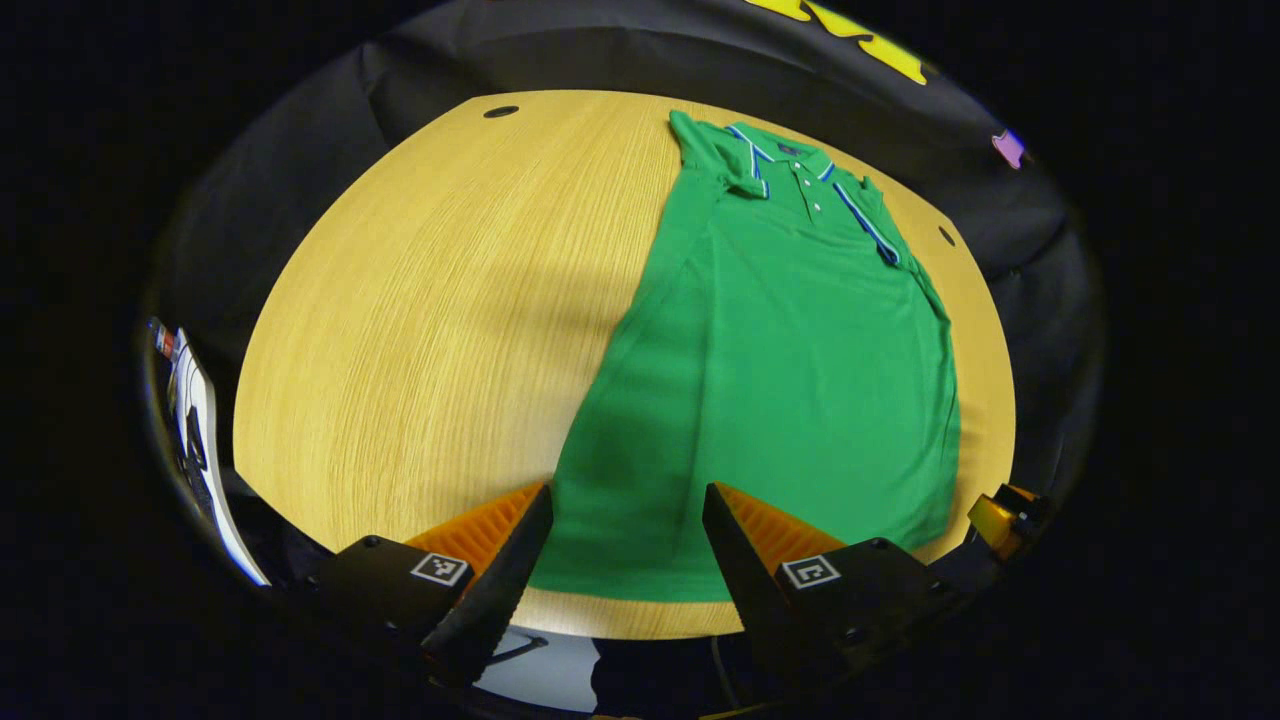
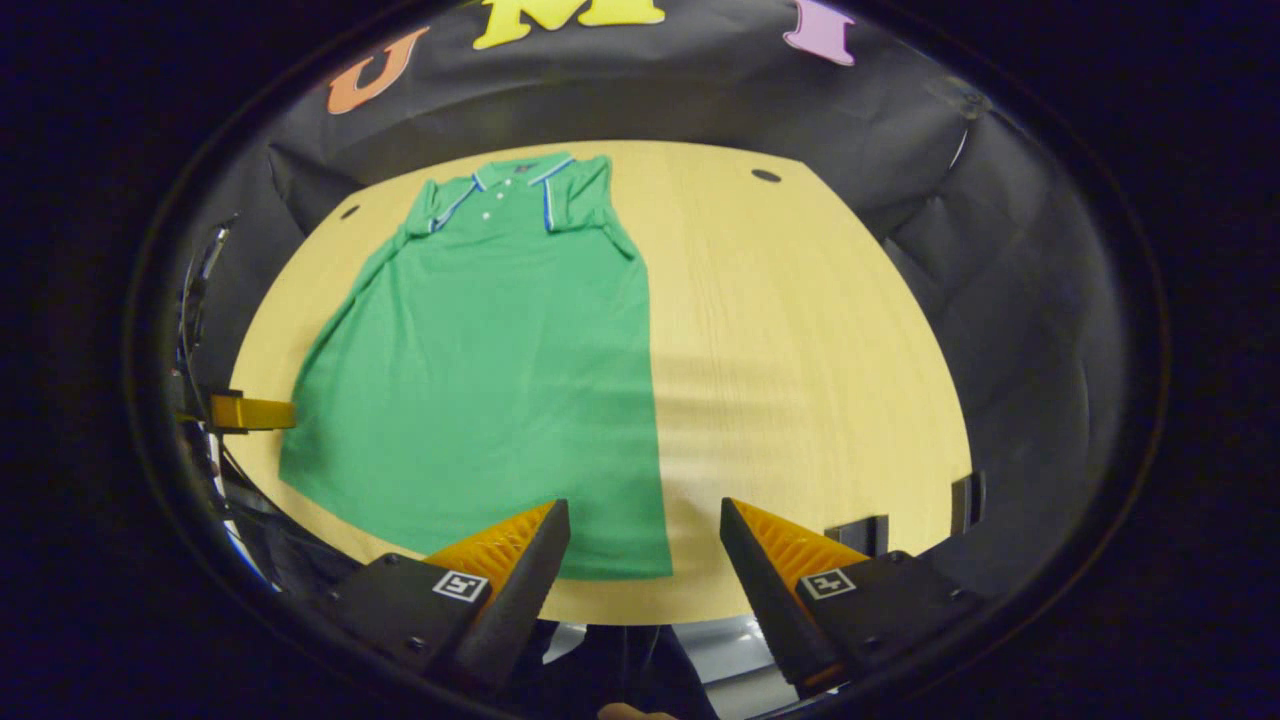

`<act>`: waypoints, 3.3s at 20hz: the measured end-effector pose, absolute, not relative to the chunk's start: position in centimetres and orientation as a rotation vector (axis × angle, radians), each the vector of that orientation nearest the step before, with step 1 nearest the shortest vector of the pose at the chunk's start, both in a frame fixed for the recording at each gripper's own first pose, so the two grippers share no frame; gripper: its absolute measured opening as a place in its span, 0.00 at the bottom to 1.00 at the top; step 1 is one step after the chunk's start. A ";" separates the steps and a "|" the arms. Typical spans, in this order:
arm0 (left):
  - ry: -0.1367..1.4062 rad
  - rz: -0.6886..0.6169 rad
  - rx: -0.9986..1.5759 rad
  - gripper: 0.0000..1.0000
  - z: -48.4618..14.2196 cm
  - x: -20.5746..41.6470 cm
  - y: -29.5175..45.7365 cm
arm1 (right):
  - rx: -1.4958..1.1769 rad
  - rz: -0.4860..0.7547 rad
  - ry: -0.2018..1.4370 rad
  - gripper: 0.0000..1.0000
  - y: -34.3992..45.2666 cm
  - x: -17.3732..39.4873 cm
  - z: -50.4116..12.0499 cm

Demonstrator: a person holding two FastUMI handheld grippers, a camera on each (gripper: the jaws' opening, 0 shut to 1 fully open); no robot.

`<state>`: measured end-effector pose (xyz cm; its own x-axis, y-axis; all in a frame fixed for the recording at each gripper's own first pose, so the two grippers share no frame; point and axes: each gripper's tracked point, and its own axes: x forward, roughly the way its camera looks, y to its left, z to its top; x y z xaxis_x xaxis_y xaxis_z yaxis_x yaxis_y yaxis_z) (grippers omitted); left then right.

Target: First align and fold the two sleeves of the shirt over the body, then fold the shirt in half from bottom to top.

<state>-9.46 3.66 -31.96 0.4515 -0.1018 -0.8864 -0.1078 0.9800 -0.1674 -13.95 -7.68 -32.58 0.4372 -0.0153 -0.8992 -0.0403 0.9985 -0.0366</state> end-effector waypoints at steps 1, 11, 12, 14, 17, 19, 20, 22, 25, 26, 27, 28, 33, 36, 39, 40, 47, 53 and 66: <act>1.129 0.005 -0.195 0.98 -32.2 -10.0 3.9 | -0.055 0.010 1.152 0.97 -8.0 -14.4 -33.2; 1.291 0.016 -0.118 0.97 -32.2 -6.9 6.0 | -0.136 0.018 1.303 0.94 -9.0 -15.2 -36.7; 1.283 0.011 -0.098 0.96 -31.6 -6.0 6.4 | -0.137 0.018 1.305 0.94 -9.0 -15.1 -36.7; 1.281 0.009 -0.092 0.92 -33.7 -6.5 4.8 | -0.136 0.025 1.311 0.97 -8.9 -14.9 -36.9; 1.300 -0.003 -0.091 0.94 -32.1 -6.5 6.1 | -0.103 0.031 1.349 0.94 -8.3 -14.7 -37.3; 1.327 -0.004 -0.089 0.94 -32.2 -6.4 6.1 | -0.074 0.028 1.371 0.97 -7.9 -14.3 -37.5; 1.335 -0.008 -0.088 0.94 -32.2 -6.3 6.0 | -0.073 0.030 1.382 0.96 -7.8 -14.1 -37.5; 1.343 -0.012 -0.086 0.94 -32.2 -6.3 6.0 | -0.064 0.046 1.410 0.96 -7.4 -14.0 -37.5; 1.325 0.003 -0.095 0.95 -32.1 -6.4 6.0 | -0.053 0.035 1.452 0.94 -7.3 -13.9 -37.6; 1.315 0.007 -0.095 0.95 -31.9 -6.4 6.0 | -0.056 0.034 1.462 0.94 -7.3 -13.9 -37.6; 1.311 0.004 -0.090 0.95 -32.0 -6.4 5.9 | -0.058 0.034 1.470 0.94 -7.3 -13.9 -37.6; 1.314 0.001 -0.085 0.95 -32.1 -6.3 5.9 | -0.062 0.037 1.481 0.93 -7.3 -13.9 -37.6; 1.373 -0.004 -0.087 0.95 -32.1 -6.3 5.9 | -0.063 0.035 1.544 0.83 -7.1 -14.1 -37.7; 1.393 -0.020 -0.076 0.87 -32.0 -6.3 5.5 | -0.039 0.017 1.552 0.42 -6.7 -14.3 -37.7; 1.390 -0.041 -0.050 0.66 -32.0 -6.2 4.7 | -0.024 0.022 1.558 0.02 -6.6 -14.4 -37.7; 1.389 -0.048 -0.043 0.60 -32.0 -6.1 4.4 | -0.023 0.028 1.560 0.02 -6.6 -14.3 -37.7; 1.389 -0.049 -0.091 0.04 -31.9 -5.8 3.8 | -0.067 0.101 1.521 0.03 -6.7 -14.3 -37.8; 1.376 -0.093 -0.076 0.03 -31.6 -6.1 3.7 | -0.039 0.136 1.519 0.04 -6.1 -15.1 -37.3; 1.221 -0.098 -0.055 0.03 -23.6 -1.1 4.7 | 0.008 0.189 1.311 0.04 -4.2 -10.2 -28.6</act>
